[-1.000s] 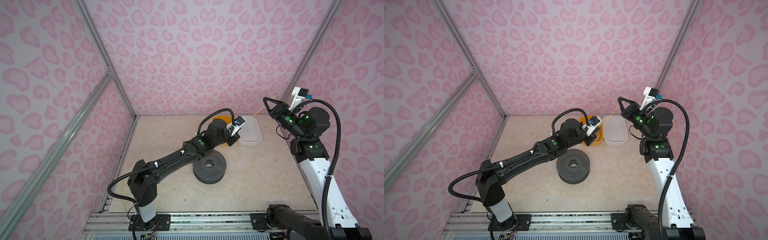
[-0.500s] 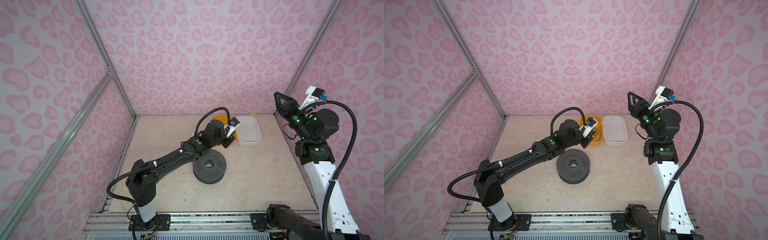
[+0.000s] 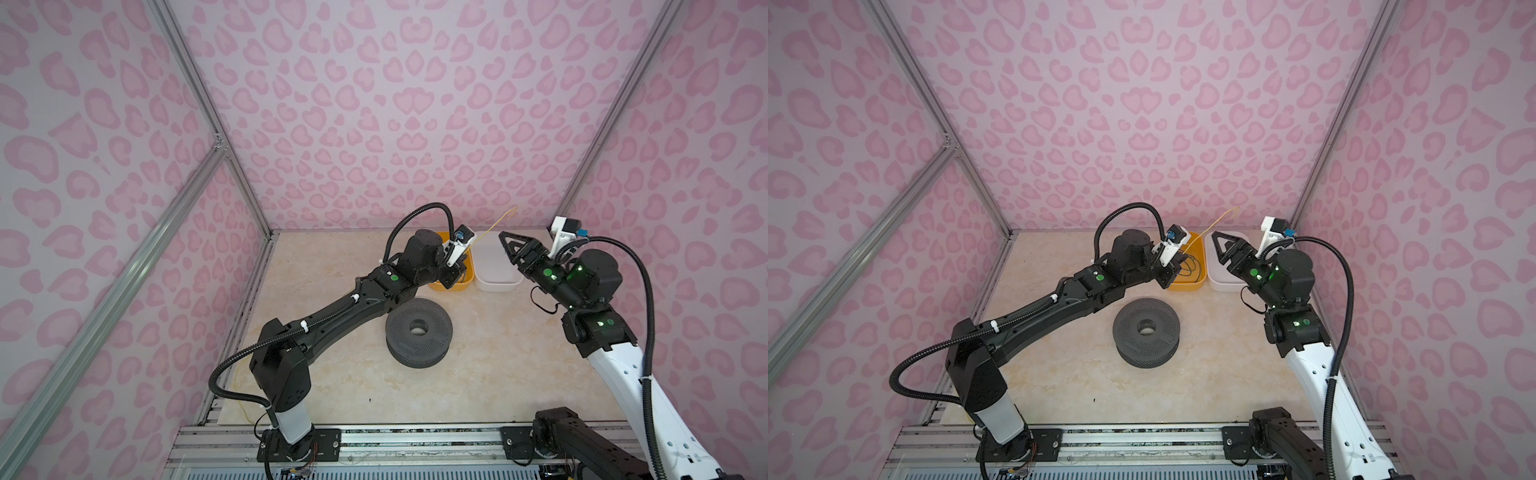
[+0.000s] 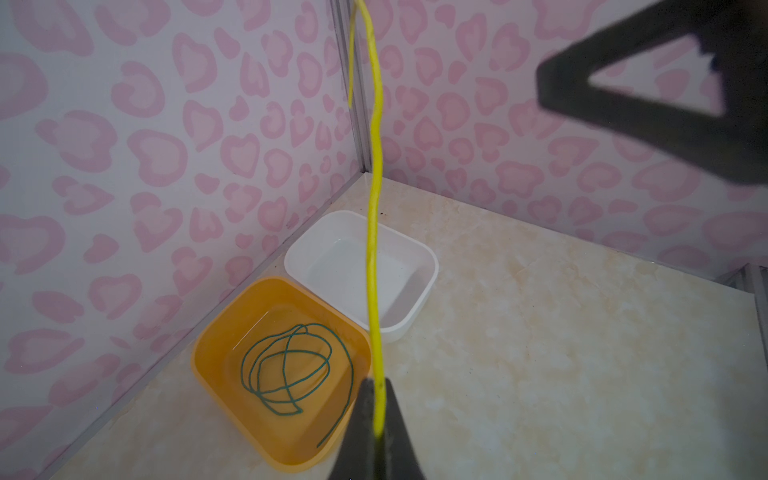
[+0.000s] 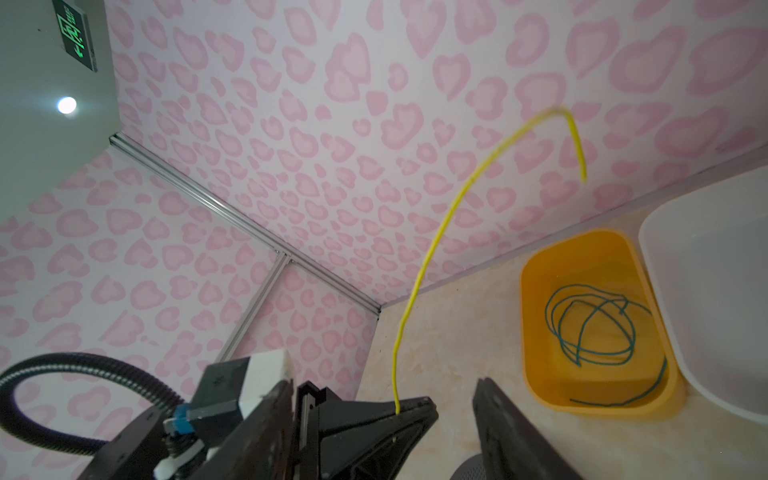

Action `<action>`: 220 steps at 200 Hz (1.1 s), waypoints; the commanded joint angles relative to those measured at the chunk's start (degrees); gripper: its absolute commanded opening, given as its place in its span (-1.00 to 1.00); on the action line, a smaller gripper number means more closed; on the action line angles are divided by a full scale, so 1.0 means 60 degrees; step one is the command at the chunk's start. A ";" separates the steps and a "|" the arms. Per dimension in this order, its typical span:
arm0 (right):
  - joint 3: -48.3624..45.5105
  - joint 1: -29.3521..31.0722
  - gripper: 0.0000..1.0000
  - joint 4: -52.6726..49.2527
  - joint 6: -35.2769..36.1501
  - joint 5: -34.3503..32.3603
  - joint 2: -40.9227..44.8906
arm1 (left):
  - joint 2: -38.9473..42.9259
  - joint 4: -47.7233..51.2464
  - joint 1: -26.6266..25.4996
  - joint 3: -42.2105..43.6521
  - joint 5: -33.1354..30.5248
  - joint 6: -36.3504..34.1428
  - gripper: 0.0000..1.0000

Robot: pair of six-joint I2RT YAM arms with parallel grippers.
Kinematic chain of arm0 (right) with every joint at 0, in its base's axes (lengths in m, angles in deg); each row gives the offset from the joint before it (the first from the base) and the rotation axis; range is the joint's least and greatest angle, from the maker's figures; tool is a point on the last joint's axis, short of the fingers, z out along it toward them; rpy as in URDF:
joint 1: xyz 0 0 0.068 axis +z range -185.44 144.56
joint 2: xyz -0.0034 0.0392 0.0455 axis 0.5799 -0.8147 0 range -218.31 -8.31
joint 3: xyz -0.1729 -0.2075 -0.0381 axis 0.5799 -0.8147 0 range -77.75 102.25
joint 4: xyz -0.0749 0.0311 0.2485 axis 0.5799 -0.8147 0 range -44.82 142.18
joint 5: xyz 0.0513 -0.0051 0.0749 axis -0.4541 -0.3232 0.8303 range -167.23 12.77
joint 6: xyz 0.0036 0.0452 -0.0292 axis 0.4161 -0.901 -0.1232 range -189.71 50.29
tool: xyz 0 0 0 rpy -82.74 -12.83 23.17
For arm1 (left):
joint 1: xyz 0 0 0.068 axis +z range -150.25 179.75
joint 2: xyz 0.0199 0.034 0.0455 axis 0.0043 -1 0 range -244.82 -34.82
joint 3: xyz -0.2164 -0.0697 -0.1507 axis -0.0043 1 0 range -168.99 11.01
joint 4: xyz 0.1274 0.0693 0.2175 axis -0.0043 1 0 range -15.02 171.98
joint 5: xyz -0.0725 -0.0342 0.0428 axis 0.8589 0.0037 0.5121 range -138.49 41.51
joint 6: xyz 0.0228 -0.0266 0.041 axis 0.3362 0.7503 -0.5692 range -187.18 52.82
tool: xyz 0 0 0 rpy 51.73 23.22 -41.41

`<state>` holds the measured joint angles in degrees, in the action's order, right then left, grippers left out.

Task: Wrap the cables

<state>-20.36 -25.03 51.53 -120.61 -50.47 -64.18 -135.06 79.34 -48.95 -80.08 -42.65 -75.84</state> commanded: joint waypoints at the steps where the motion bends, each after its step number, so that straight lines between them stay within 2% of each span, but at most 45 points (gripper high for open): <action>1: -0.0150 0.0474 0.38 0.0390 -0.0349 -0.0521 -0.0232 | -0.0079 -0.0016 -0.0003 -0.0192 0.0285 0.0184 -0.92; 21: -0.0221 0.0850 0.32 0.0821 -0.0624 -0.0585 -0.0696 | -0.0057 -0.0005 -0.0005 -0.0196 0.0356 0.0207 -0.92; 42: -0.0154 0.1160 0.05 0.1139 -0.0820 -0.0627 -0.1319 | -0.0035 0.0064 -0.0012 -0.0202 0.0588 0.0254 -0.92; 54: -0.0118 0.1213 -0.35 0.1390 -0.0980 -0.0598 -0.1623 | -0.0021 0.0106 -0.0016 -0.0178 0.0722 0.0258 -0.92; 75: -0.0024 0.1214 -0.81 0.1500 -0.1014 -0.0669 -0.1868 | 0.0035 0.0186 -0.0012 -0.0112 0.0827 0.0207 -0.92; 96: -0.0010 0.1211 -1.00 0.1439 -0.0941 -0.0856 -0.1835 | 0.0111 0.0153 -0.0012 0.0055 0.0898 0.0133 -0.93; 122: 0.0048 0.1209 -1.00 0.1243 -0.0766 -0.0937 -0.1794 | 0.0119 0.0241 -0.0012 0.0057 0.0886 0.0111 -0.90; 129: 0.0074 0.1199 -1.00 0.1183 -0.0695 -0.0995 -0.1751 | 0.0139 0.0290 -0.0012 0.0060 0.0890 0.0097 -0.75; 142: 0.0144 0.1165 -1.00 0.0990 -0.0537 -0.1098 -0.1683 | 0.0226 0.0461 -0.0005 0.0060 0.0824 0.0093 -0.16; 147: 0.0200 0.1125 -1.00 0.0901 -0.0473 -0.1092 -0.1652 | 0.0301 0.0570 -0.0006 0.0064 0.0754 0.0109 0.01; 162: 0.0384 0.0882 -1.00 0.0583 -0.0310 -0.0980 -0.1576 | 0.0789 0.0805 0.0017 0.0329 0.0399 0.0141 0.34; 184: 0.0564 0.0335 -1.00 0.0172 -0.0192 -0.0641 -0.1408 | 0.2095 0.0815 0.0211 0.1466 -0.0598 0.0271 0.58; 204: 0.0665 -0.0167 -1.00 -0.0117 -0.0064 -0.0233 -0.1272 | 0.3434 0.1236 0.0725 0.2647 -0.1713 0.0788 0.70; 220: 0.0721 -0.0481 -1.00 -0.0369 0.0072 0.0008 -0.1220 | 0.4348 0.2096 0.1134 0.3334 -0.3137 0.1287 0.73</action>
<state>-16.51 -26.01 51.95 -122.29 -53.96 -71.92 -115.61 85.51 -44.84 -65.02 -47.85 -72.94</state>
